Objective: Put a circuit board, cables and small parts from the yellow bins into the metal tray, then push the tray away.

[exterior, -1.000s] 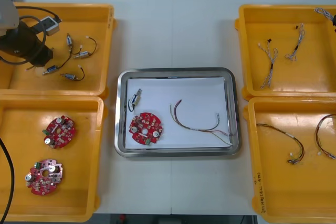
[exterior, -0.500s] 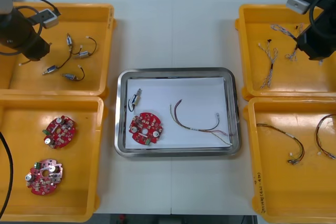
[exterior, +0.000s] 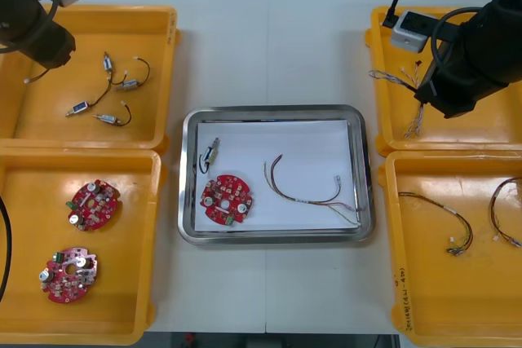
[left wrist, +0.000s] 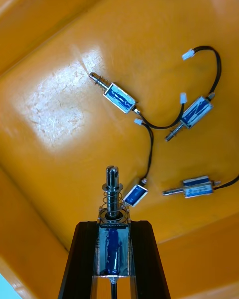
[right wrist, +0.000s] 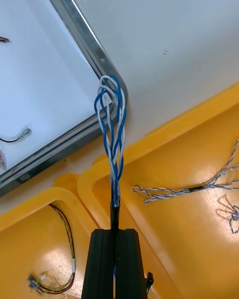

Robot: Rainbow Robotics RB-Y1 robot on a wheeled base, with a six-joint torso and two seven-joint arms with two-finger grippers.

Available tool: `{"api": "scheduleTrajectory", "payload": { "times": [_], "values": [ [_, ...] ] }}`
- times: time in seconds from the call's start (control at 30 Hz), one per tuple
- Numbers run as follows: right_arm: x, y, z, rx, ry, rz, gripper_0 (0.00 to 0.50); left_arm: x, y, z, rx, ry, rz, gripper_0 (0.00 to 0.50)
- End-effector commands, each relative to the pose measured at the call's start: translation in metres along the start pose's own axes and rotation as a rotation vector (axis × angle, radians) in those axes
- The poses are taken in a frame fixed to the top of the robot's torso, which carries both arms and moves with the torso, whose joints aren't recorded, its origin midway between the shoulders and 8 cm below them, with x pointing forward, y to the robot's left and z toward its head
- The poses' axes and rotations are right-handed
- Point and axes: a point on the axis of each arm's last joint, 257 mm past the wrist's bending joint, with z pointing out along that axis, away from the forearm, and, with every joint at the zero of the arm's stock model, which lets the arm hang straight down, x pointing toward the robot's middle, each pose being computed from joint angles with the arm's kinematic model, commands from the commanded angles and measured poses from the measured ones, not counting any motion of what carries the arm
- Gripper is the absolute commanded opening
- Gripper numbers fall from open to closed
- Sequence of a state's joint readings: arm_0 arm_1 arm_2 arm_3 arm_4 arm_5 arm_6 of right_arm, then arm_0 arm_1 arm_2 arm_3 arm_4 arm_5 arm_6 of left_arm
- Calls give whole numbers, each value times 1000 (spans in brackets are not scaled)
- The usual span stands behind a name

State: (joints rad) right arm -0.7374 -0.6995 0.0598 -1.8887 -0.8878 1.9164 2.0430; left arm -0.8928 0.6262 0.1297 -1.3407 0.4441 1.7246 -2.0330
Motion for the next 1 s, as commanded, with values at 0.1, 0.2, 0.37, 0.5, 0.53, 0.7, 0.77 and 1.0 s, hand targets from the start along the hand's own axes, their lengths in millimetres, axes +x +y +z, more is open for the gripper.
{"api": "scheduleTrajectory", "payload": {
  "times": [0.1,0.2,0.37,0.5,0.53,0.7,0.77,1.0],
  "values": [
    [-27,8,-12,45,29,-113,0,1,-19,-26,-4,-33,-63,1],
    [-32,16,-7,40,48,-148,0,4,-33,-29,7,-36,-78,0],
    [-47,29,1,42,64,-200,0,6,-58,-40,26,-36,-100,0],
    [-63,40,8,53,71,-247,0,-6,-77,-48,28,-73,-112,1],
    [-68,44,12,56,77,-266,0,-11,-85,-51,33,-89,-115,1],
    [-83,56,23,49,101,-303,0,-23,-112,-56,65,-129,-138,0],
    [-87,61,29,31,109,-306,0,-26,-125,-57,80,-138,-145,2],
    [-109,75,54,13,93,-370,0,-23,-155,-57,101,-146,-163,0]
  ]
}}
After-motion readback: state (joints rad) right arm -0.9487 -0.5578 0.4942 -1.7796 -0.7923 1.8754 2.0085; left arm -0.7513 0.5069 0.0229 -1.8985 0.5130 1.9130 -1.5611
